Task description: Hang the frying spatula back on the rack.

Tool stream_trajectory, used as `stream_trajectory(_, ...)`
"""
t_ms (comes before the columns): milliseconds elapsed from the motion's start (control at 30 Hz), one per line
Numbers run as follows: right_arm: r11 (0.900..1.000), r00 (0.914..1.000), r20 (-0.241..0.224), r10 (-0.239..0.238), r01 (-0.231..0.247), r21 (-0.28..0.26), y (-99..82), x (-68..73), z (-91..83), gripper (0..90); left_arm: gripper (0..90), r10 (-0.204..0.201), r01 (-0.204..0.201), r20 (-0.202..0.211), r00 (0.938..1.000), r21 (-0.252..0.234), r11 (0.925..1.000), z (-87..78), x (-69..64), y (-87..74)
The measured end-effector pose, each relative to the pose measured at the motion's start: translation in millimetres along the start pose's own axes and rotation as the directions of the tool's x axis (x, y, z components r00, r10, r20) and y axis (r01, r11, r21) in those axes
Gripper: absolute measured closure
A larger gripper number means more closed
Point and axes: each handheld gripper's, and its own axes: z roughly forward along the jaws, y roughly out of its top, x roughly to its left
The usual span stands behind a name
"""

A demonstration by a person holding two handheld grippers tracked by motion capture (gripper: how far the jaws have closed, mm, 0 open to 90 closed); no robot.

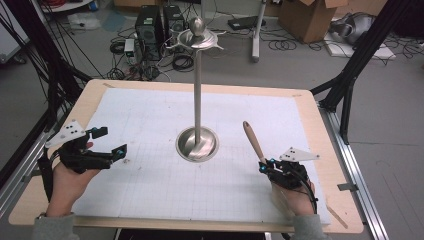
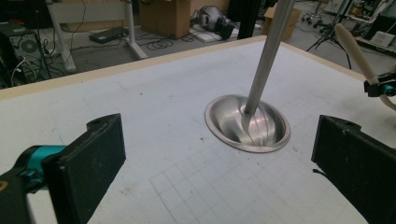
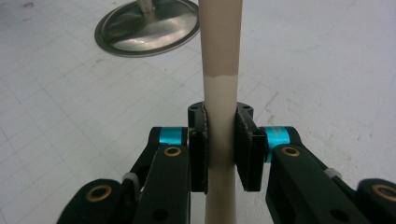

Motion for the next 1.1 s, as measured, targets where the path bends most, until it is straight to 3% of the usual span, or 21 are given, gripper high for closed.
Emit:
stream_trajectory(433,0.9978,0.9999,-0.014,0.009,-0.01,-0.065,9.2,-4.4,-12.3,77.8,3.3,0.001,-0.001,-0.001,1.0,-0.001,1.0,-0.6,-0.1,0.1)
stream_trajectory(1100,0.9894,0.9992,-0.027,-0.028,0.024,-0.143,32.7,-4.5,-31.4,77.8,3.3,-0.007,0.007,-0.003,1.0,-0.002,1.0,-1.6,0.8,-0.7)
